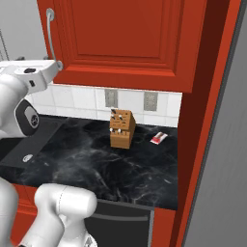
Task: Pick the soap dispenser and spray from the cabinet and place them on the counter.
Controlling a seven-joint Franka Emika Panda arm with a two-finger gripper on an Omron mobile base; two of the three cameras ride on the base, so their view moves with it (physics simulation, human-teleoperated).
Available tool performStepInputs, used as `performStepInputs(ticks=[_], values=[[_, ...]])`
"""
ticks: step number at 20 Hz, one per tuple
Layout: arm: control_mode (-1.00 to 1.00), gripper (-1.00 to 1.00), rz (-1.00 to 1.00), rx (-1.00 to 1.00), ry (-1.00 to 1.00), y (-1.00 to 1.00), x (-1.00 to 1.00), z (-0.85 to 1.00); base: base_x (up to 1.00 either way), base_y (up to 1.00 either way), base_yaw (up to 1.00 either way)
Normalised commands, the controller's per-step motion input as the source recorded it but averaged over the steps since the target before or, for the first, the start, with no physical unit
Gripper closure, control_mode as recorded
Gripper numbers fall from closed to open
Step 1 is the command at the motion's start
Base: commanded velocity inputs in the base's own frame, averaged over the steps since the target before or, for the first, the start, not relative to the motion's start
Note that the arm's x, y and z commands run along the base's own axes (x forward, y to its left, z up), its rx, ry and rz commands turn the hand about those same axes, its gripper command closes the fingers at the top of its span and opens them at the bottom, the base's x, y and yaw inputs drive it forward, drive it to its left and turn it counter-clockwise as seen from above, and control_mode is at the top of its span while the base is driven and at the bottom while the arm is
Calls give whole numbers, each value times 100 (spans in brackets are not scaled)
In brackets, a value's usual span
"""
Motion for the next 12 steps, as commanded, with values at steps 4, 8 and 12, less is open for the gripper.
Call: performStepInputs(ticks=[4, 8, 12], values=[[-100, -100, 0, 0, 0, 0, 21, 0, 0, 0, 0], [-100, -100, 0, 0, 0, 3, 23, -1, 0, 0, 0], [-100, -100, 0, 0, 0, 3, 23, -1, 0, 0, 0]])
